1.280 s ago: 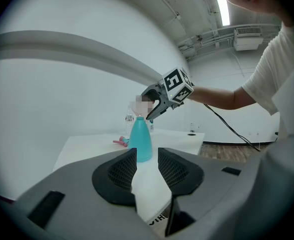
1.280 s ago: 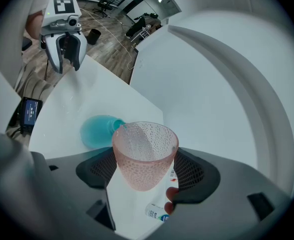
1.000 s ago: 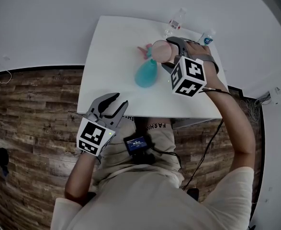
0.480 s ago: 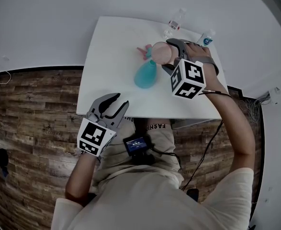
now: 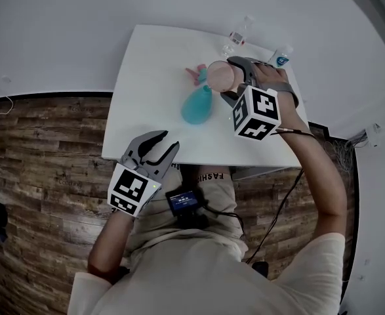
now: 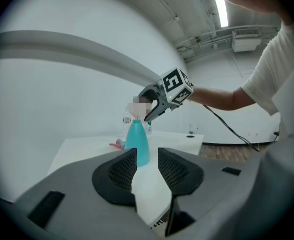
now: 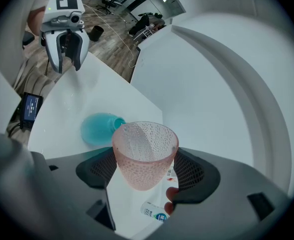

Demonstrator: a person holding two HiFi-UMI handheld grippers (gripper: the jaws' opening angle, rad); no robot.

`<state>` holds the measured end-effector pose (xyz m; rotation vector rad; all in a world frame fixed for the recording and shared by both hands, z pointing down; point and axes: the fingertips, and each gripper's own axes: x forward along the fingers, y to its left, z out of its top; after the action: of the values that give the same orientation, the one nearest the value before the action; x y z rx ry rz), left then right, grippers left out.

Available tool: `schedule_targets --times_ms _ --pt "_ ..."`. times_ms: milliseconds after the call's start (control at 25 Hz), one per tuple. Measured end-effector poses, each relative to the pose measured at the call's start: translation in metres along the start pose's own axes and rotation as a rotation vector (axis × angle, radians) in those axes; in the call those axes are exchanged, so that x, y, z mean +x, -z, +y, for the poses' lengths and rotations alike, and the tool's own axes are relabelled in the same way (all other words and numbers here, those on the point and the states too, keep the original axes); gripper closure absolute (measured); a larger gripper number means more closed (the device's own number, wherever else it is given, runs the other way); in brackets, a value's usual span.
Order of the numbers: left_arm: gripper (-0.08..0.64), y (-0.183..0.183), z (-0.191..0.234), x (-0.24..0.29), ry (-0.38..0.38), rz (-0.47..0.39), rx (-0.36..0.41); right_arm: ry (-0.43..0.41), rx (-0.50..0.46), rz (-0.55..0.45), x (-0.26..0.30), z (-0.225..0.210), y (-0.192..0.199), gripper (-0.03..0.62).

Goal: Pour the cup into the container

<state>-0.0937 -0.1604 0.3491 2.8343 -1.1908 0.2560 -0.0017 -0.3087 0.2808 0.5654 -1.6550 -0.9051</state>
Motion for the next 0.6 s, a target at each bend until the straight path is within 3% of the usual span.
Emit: schedule_targets --times_ms 600 --pt "0.419 -0.0003 0.0048 -0.0023 -0.014 -0.001 -0.009 0.010 -0.021 0.005 0.0043 0.0004 -0.0005 0.230"
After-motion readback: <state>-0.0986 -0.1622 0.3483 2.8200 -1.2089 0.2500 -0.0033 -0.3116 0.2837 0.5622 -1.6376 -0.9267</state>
